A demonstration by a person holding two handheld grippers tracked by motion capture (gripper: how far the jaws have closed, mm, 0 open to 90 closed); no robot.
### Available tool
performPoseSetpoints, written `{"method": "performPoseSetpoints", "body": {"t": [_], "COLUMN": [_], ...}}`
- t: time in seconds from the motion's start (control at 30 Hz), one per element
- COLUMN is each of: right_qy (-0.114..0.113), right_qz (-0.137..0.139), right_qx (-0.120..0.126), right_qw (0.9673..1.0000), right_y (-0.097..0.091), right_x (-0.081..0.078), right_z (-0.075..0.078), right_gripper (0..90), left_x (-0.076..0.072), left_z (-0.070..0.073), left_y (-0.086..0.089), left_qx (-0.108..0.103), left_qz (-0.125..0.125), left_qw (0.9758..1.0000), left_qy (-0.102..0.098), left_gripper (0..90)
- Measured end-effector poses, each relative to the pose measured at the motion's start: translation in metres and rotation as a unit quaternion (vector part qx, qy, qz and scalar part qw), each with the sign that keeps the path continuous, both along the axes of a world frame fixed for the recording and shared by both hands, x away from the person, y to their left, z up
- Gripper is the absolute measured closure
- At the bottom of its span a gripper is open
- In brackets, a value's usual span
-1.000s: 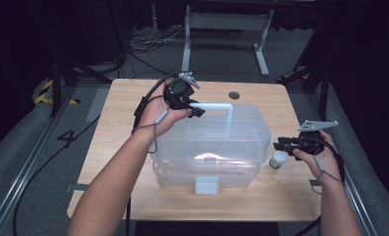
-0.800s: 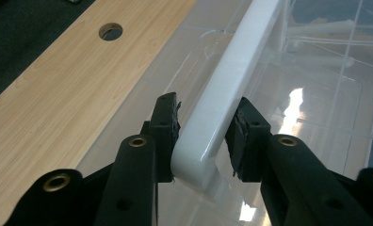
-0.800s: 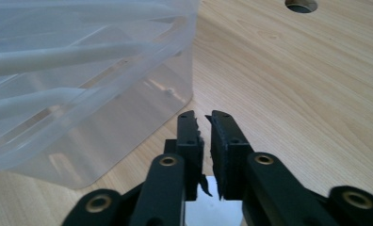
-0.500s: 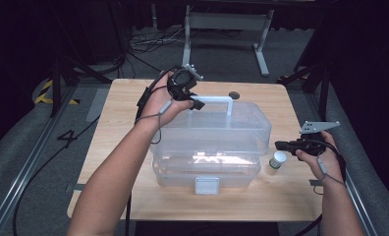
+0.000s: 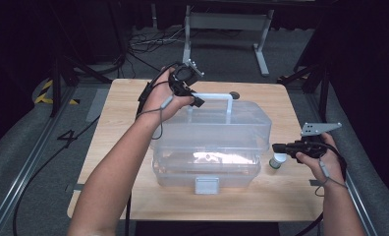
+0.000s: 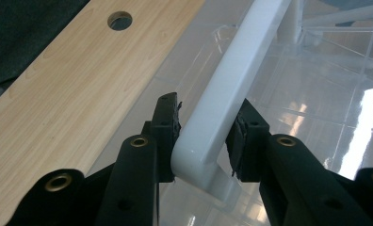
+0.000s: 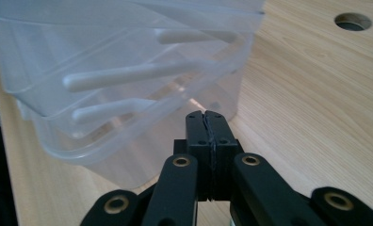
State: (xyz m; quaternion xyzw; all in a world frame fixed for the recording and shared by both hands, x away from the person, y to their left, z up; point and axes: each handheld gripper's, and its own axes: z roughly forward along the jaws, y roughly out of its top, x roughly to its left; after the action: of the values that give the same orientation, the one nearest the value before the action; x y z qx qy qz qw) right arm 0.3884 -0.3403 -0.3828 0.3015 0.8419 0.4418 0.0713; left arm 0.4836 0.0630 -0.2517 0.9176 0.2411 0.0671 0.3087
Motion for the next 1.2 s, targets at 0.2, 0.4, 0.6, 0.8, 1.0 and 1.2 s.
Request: {"method": "performPoseSetpoints", "body": {"t": [0.2,0.4,0.6,0.8,1.0,1.2], "right_qy": [-0.004,-0.018,-0.032,-0.042,-0.045,-0.049], "right_qz": [0.040,0.084,0.110,0.103,0.101,0.099], "right_qx": [0.017,0.045,0.074,0.097,0.090,0.092], "right_qw": [0.9990,0.9953,0.9906,0.9890,0.9899,0.9896], "right_y": [0.007,0.018,0.029,0.030,0.032,0.032], "right_x": [-0.005,-0.011,-0.016,-0.016,-0.015,-0.015], "right_z": [0.003,0.009,0.014,0.015,0.014,0.014], "right_gripper": [90.0,90.0,90.0,90.0,90.0,90.0], "left_x": [0.001,0.002,0.002,0.003,-0.001,-0.009], "left_z": [0.000,0.000,0.000,0.000,0.001,0.011], "left_y": [0.000,0.000,0.000,0.002,0.006,0.018], "left_qx": [-0.001,0.000,-0.001,-0.010,-0.025,-0.032], "left_qz": [0.001,0.001,0.002,-0.001,0.001,0.017], "left_qw": [1.0000,1.0000,1.0000,0.9999,0.9997,0.9992], "left_qy": [0.003,0.005,0.006,0.014,0.009,-0.016], "left_gripper": [67.7,67.7,67.7,67.4,56.4,45.9]}}
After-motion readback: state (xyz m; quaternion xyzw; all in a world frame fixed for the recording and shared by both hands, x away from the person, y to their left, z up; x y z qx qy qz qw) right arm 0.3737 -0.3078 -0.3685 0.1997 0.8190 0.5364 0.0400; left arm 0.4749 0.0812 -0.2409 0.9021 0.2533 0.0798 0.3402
